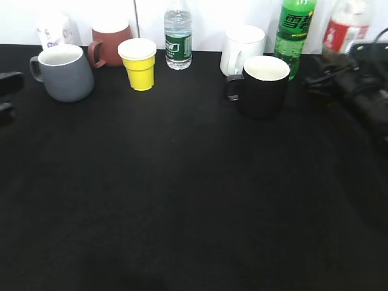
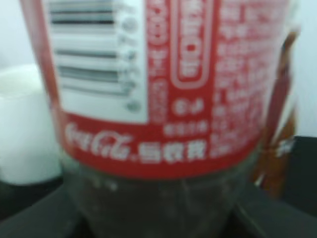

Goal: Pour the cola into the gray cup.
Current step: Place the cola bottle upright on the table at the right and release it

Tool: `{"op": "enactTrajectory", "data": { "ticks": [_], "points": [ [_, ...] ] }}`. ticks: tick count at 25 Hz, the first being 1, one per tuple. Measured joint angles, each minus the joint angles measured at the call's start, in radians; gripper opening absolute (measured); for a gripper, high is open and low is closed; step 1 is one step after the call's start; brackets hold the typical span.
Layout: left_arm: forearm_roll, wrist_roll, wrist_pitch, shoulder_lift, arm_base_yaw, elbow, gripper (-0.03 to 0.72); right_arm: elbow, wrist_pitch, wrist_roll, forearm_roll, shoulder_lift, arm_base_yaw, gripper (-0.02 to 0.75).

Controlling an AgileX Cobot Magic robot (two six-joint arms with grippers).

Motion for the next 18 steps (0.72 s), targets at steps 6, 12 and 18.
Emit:
{"op": "enactTrajectory", "data": {
  "ticks": [6,12,18],
  "points": [
    [0.000,0.000,0.011,-0.020,-0.011,0.001,0.290,-0.007,-0.017,-0.010,-0.001,0.022,-0.001,0.523],
    [-0.002,-0.001,0.053,-0.025,-0.011,-0.001,0.303,0.225,0.043,-0.010,-0.003,-0.153,-0.001,0.592],
    [-0.190,-0.002,0.928,-0.026,-0.013,-0.329,0.388,0.162,1.370,0.412,-0.404,-0.650,0.156,0.592]
  ]
}}
